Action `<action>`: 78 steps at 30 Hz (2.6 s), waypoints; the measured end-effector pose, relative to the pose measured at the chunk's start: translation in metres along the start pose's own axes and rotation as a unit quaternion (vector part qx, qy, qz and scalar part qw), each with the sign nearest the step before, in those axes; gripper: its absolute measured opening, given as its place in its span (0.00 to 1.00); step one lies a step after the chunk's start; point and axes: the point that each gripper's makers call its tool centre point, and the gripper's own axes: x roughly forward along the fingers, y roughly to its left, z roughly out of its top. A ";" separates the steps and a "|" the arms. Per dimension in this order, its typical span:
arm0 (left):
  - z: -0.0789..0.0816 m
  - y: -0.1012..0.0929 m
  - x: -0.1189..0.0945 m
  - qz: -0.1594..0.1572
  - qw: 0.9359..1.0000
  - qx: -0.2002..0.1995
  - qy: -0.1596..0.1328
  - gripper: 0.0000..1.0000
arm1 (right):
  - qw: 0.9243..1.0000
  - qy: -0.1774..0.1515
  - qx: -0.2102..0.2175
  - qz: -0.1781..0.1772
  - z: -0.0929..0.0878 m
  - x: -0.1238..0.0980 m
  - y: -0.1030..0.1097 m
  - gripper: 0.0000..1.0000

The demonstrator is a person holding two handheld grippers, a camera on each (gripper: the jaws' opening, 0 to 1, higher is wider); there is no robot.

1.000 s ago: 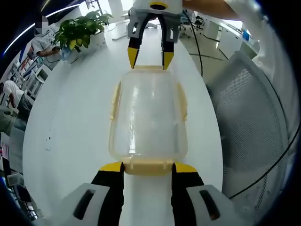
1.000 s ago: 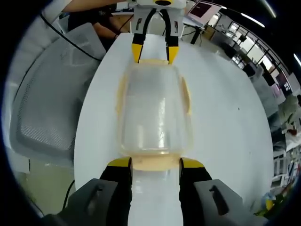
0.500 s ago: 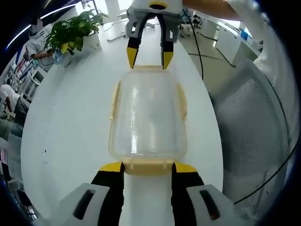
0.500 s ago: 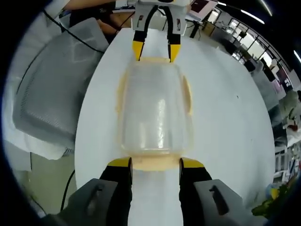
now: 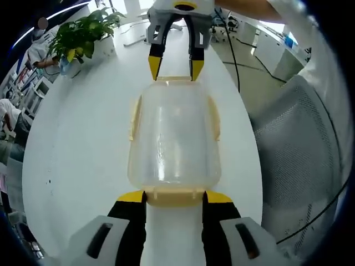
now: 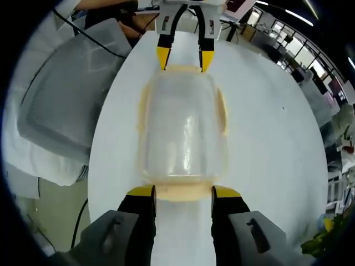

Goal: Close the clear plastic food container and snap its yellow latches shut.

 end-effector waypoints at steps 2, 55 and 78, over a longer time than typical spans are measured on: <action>-0.002 -0.002 0.000 -0.002 1.000 -0.004 0.002 0.34 | 1.000 -0.001 0.001 0.002 0.001 0.000 0.000 0.35; -0.025 -0.001 0.012 -0.005 0.999 0.016 0.044 0.24 | 1.000 -0.005 0.000 -0.001 0.000 0.005 0.001 0.36; -0.097 -0.023 -0.018 -0.017 0.972 -0.205 0.111 0.67 | 0.991 0.070 0.109 0.015 -0.067 -0.008 0.017 0.49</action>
